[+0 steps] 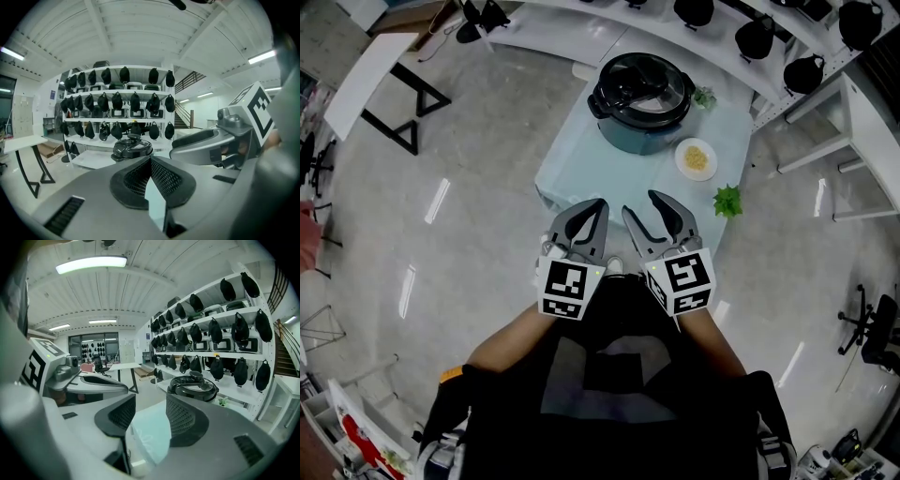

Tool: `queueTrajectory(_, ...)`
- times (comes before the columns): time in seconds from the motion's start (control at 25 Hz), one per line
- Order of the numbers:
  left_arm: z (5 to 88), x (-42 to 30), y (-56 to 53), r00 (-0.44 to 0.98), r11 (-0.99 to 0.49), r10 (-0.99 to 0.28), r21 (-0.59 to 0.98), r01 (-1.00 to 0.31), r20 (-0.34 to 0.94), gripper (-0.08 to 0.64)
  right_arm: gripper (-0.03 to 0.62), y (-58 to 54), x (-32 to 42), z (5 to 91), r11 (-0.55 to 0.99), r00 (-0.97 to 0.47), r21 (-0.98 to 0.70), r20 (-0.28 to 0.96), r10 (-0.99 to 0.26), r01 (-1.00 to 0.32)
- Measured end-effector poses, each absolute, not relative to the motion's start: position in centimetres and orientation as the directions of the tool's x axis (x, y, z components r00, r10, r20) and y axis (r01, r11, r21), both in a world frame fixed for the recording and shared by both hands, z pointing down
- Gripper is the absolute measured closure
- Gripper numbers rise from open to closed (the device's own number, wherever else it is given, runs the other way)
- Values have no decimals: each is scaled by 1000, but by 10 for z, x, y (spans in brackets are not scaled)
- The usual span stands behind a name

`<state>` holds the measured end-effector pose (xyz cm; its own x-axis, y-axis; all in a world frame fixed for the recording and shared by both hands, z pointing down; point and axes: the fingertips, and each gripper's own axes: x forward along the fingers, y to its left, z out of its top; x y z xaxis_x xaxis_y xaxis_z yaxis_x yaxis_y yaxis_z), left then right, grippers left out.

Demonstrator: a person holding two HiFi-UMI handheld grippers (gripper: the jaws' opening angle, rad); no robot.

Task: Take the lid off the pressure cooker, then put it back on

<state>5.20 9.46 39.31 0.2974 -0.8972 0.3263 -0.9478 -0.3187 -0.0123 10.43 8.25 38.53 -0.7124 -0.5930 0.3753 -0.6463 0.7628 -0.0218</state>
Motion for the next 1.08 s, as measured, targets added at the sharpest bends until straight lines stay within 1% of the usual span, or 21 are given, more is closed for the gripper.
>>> queueTrajectory(0.16,395,53,95,293,-314,-899,-14,-949,327,552,383,83,106,391,764,-702,-1,395,-593,-646)
queueTrajectory(1.08,391,50,89,295,-324,-897,-38,-945,328,552,383,79,106,390,752,-696,-5,384,-607,-659)
